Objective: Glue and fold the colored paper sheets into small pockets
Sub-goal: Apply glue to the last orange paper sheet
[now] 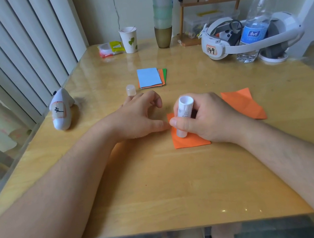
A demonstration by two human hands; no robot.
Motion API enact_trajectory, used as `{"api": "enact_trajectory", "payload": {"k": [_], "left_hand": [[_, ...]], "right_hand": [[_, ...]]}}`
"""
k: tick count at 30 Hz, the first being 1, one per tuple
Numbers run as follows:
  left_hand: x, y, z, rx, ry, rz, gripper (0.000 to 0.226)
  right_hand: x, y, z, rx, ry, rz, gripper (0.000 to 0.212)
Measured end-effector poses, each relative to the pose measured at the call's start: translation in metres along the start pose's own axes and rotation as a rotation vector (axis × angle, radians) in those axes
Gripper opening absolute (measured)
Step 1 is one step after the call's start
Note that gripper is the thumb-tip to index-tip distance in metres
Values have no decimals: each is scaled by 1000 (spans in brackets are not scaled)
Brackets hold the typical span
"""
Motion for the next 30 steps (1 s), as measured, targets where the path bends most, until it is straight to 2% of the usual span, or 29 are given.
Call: {"api": "enact_trajectory", "payload": {"k": [9,15,19,30], "left_hand": [[0,10,1,135,16,3,58],[-2,7,0,127,18,-9,58],[-1,6,1,117,20,-10,58],[-2,6,-1,111,30,-9,58]], "right_hand": [[1,8,3,-100,-17,54,21],[-3,-1,-4,-96,11,31,24],[-11,-15,-12,-68,49,18,16],[-14,-31,-21,-103,82,-10,15]]}}
Point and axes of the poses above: each hand's wrist, its own x-axis towards the middle knuckle, its own y-axis out of the palm, z = x × y, the point moved 9 cm from there along x, towards the middle knuckle, and after that the axes turned 9 degrees about -z, right-handed, at the moved point
